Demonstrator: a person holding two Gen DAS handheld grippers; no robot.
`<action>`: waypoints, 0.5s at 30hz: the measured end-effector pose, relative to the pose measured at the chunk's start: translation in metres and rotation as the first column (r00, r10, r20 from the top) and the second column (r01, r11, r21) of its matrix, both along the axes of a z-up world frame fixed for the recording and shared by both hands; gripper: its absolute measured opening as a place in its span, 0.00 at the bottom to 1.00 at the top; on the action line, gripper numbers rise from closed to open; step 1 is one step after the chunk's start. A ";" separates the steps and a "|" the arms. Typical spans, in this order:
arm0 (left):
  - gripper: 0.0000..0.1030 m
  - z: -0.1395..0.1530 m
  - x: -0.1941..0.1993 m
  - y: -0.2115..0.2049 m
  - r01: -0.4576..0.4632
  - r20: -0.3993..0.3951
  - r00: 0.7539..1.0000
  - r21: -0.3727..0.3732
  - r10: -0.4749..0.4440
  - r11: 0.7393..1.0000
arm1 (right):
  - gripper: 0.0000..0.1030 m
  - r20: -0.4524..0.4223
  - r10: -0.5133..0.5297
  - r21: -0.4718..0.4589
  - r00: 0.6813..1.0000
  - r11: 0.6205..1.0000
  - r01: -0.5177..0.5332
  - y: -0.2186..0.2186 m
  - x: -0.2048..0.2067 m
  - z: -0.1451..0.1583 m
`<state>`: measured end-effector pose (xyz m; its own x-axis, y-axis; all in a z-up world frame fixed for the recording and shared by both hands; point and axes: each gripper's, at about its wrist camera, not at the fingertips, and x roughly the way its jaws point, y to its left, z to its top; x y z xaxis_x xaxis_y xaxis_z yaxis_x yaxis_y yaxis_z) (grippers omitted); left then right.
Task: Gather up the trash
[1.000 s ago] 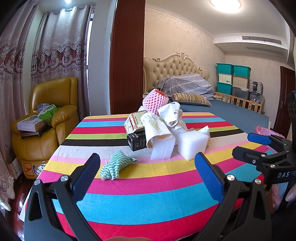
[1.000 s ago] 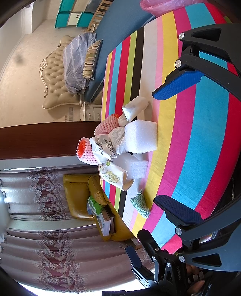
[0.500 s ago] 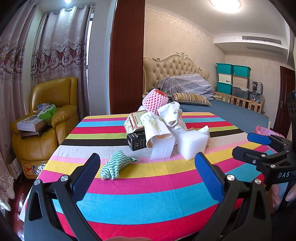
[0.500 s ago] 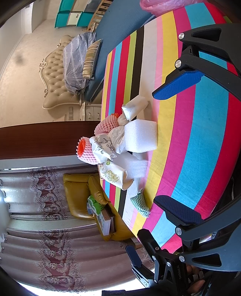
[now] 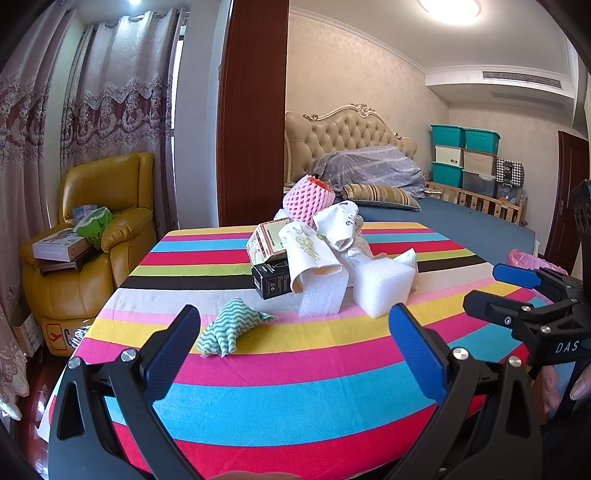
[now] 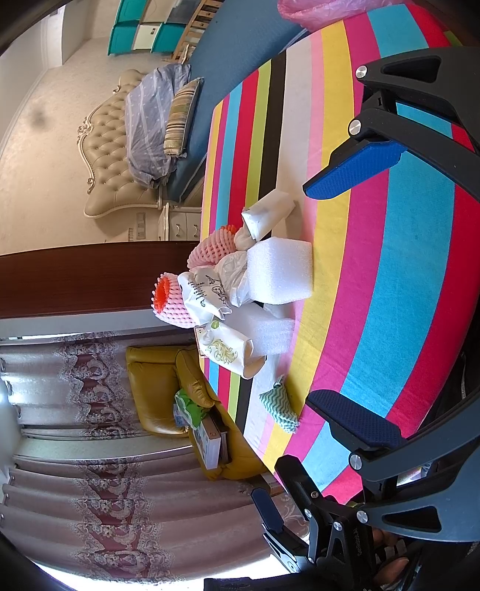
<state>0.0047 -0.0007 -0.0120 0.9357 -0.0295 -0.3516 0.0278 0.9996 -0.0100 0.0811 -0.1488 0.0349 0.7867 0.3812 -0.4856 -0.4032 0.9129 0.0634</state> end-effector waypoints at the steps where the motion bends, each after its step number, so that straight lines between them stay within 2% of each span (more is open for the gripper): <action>1: 0.96 -0.001 0.000 0.000 0.000 -0.001 1.000 0.000 0.000 1.000 | 0.94 -0.001 0.000 0.000 1.000 1.000 0.000 -0.001 0.000 0.001; 15: 0.96 0.001 0.000 0.001 0.003 -0.003 1.000 -0.003 -0.003 1.000 | 0.94 -0.002 0.001 0.001 1.000 1.000 -0.001 0.000 0.000 0.000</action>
